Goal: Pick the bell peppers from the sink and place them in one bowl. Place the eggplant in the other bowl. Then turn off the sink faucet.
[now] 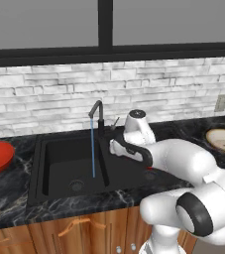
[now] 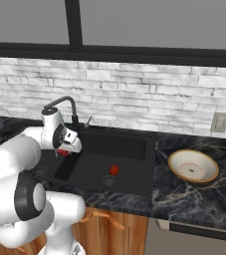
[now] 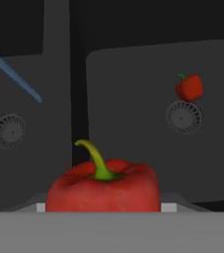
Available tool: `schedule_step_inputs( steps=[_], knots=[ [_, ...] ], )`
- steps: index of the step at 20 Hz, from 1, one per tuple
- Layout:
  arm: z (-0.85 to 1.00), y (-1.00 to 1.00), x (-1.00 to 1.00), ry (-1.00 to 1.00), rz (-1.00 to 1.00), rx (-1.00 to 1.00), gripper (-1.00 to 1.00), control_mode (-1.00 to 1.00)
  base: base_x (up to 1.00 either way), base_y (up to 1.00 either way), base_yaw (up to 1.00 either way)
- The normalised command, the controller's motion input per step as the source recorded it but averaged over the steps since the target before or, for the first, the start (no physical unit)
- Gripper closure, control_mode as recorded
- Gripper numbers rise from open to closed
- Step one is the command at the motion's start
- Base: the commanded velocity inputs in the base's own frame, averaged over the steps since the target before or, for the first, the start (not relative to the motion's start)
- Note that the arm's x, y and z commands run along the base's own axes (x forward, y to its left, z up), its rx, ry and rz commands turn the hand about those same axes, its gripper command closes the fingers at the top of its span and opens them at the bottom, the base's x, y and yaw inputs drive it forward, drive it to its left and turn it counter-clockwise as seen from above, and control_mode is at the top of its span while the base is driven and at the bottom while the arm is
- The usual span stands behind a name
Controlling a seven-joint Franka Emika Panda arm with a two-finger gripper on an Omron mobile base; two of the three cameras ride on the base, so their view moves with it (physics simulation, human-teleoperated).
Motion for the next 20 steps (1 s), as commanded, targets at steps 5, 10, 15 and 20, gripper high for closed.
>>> schedule_step_inputs(
  steps=[5,10,15,20],
  knots=[
    [0.15,-0.88,-0.01,-0.03,-0.02,0.00,1.00,-1.00,0.00,0.00,0.00],
    [0.14,-0.90,0.00,0.00,-0.07,0.00,1.00,-1.00,0.00,0.00,0.00],
    [0.21,-0.89,0.01,0.00,-0.08,0.00,1.00,-1.00,0.00,0.00,0.00],
    [0.21,-0.82,0.00,-0.01,-0.11,0.00,1.00,-1.00,0.00,0.00,0.00]
  ],
)
